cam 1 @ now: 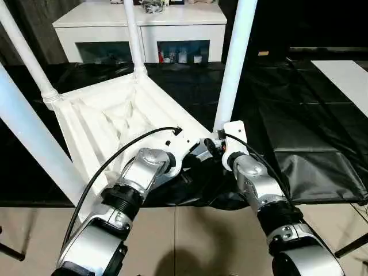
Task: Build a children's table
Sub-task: Rotate leg to tighten
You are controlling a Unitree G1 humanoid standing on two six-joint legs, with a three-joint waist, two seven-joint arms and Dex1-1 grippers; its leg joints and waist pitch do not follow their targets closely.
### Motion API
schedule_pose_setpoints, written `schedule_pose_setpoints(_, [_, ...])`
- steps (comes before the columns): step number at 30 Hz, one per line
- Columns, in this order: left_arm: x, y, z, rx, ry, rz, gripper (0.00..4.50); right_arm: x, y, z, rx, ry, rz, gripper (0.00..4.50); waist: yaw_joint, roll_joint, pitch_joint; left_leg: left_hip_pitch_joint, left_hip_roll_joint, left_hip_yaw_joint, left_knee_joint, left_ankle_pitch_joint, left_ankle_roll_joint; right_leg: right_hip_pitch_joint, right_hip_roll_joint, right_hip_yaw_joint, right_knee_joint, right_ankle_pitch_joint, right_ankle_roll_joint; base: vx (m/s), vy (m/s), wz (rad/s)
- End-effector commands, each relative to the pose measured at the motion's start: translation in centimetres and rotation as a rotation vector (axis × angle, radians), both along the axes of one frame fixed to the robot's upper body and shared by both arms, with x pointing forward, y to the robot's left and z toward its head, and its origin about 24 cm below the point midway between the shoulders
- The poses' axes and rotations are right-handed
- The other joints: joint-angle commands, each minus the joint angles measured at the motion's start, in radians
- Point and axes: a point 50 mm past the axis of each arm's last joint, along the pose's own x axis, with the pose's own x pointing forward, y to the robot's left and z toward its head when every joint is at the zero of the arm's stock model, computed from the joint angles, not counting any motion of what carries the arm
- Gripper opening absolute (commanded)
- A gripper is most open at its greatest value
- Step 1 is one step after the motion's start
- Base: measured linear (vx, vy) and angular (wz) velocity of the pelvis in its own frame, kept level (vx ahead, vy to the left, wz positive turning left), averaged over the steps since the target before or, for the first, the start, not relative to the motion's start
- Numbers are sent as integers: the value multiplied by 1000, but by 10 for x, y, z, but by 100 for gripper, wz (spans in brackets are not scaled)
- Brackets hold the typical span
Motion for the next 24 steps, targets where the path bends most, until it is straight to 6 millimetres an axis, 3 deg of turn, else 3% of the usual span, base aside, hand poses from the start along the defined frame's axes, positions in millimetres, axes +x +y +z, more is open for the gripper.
schedule_pose_setpoints(1, [4,8,3,5,-29,19,0,-3,8,-2,21,-1,56,379,0,-8,-64,6,-6,0,-84,-362,23,42,-25,6,-87,-411,-155,0,0,0])
schedule_pose_setpoints(5, [1,16,2,7,-20,-42,0,-2,-1,5,14,-41,115,389,1,-13,-65,2,-6,1,-83,-343,30,46,-26,7,-86,-399,-160,0,0,0])
schedule_pose_setpoints(6, [-1,18,3,5,-20,-69,0,-2,-4,7,12,-47,139,419,1,-12,-66,1,-6,2,-83,-338,32,47,-26,8,-85,-394,-160,0,0,0])
schedule_pose_setpoints(8, [-3,21,2,9,-10,-106,0,-5,-9,8,1,-44,199,419,2,-6,-67,6,-4,3,-81,-330,35,41,-27,11,-83,-377,-175,0,0,0])
schedule_pose_setpoints(9, [-5,24,1,9,1,-124,0,-7,-12,9,-6,-46,237,419,4,-8,-67,7,-3,3,-81,-333,38,42,-26,10,-84,-372,-177,0,0,0])
schedule_pose_setpoints(12, [-14,36,1,9,43,-242,0,-19,-27,14,-18,-48,436,419,10,-6,-70,3,3,5,-80,-296,48,48,-25,15,-72,-279,-202,0,0,0])
schedule_pose_setpoints(13, [-17,39,1,8,57,-274,0,-23,-30,16,-19,-50,483,419,12,-5,-73,4,5,6,-77,-263,62,50,-24,15,-64,-210,-227,0,0,0])
schedule_pose_setpoints(17, [-31,52,11,-30,95,-454,0,-41,-43,23,-9,-32,702,419,11,-1,-75,-1,7,6,-74,-224,83,56,-23,14,-51,-120,-269,0,0,0])
schedule_pose_setpoints(18, [-31,54,12,-27,95,-457,0,-42,-45,24,-8,-29,715,419,14,0,-77,4,9,7,-73,-217,87,54,-22,14,-49,-100,-279,0,0,0])
schedule_pose_setpoints(24, [-32,61,14,-22,93,-462,0,-43,-47,27,13,-20,749,419,27,-5,-72,9,10,11,-77,-249,63,48,-24,17,-54,-170,-270,0,0,0])
